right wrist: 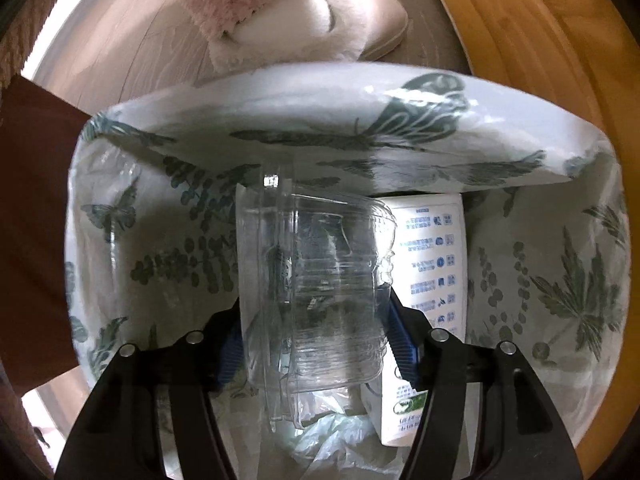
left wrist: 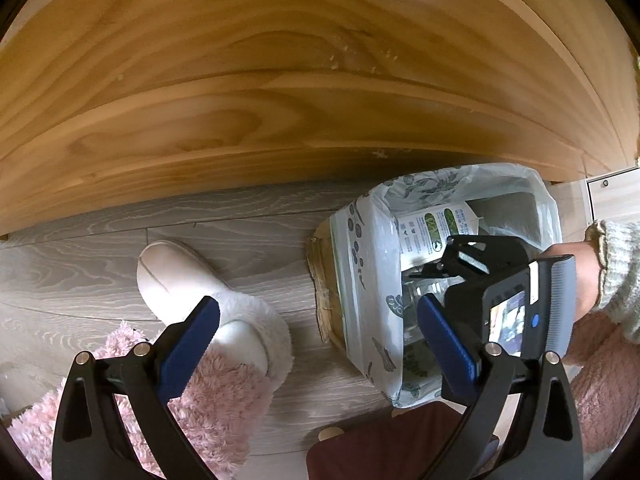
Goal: Collect trash
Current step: 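Open the right gripper to release the clamshell box into the bin, then raise both grippers out of the bin and move toward the bed, then grasp the blue supplement box on the bed with the right gripper, then reach the left gripper to the clear plastic bottle and close on it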
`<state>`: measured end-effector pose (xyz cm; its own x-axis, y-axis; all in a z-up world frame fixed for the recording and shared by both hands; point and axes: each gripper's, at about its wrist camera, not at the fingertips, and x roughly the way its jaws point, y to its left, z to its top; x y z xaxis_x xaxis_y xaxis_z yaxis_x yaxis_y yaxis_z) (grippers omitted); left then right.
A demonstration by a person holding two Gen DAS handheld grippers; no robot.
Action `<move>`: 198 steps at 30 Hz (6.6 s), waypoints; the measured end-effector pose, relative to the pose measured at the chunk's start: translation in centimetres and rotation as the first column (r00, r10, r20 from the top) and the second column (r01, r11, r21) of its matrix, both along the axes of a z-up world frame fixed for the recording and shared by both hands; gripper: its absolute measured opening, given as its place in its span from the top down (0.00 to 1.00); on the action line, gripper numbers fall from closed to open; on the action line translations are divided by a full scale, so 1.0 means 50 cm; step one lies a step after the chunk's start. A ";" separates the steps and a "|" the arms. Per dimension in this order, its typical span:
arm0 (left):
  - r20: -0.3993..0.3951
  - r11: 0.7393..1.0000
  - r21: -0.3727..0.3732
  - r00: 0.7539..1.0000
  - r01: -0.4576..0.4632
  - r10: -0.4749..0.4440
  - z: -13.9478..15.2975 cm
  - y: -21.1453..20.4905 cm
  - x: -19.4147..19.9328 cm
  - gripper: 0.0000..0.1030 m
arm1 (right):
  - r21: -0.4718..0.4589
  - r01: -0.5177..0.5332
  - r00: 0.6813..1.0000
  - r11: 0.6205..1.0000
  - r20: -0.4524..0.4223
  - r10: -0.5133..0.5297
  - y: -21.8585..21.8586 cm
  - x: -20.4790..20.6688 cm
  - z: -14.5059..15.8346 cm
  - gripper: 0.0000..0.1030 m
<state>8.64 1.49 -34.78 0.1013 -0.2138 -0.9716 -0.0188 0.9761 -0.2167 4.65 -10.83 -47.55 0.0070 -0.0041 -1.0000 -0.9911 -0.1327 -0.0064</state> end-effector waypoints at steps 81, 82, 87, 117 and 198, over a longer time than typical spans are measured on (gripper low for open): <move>0.692 0.999 0.032 0.721 0.024 -0.039 0.329 -0.072 -0.108 0.07 | 0.874 0.477 0.081 0.087 0.055 -0.995 -0.289 -0.106 0.581 0.08; 0.701 0.999 0.033 0.712 0.026 -0.042 0.335 -0.074 -0.110 0.07 | 0.883 0.463 0.065 0.073 0.048 -0.997 -0.296 -0.104 0.586 0.08; 0.719 0.998 0.058 0.692 0.038 -0.068 0.350 -0.105 -0.106 0.07 | 0.903 0.428 0.014 0.020 0.016 -1.000 -0.316 -0.107 0.598 0.08; 0.835 0.993 0.037 0.542 0.115 -0.094 0.545 -0.218 -0.042 0.07 | 0.960 0.233 0.055 -0.157 -0.174 -0.983 -0.411 -0.039 0.766 0.08; 0.090 0.975 0.202 0.990 0.088 -0.108 0.574 -0.071 0.549 0.18 | 0.917 0.246 -0.032 -0.314 -0.316 -0.948 -0.490 0.172 0.835 0.37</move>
<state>36.08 -2.04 -6.08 0.1877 -0.0329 -0.9817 0.0908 0.9957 -0.0160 13.26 -35.32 -5.79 0.9676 0.0433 -0.2486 0.0049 0.9818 0.1900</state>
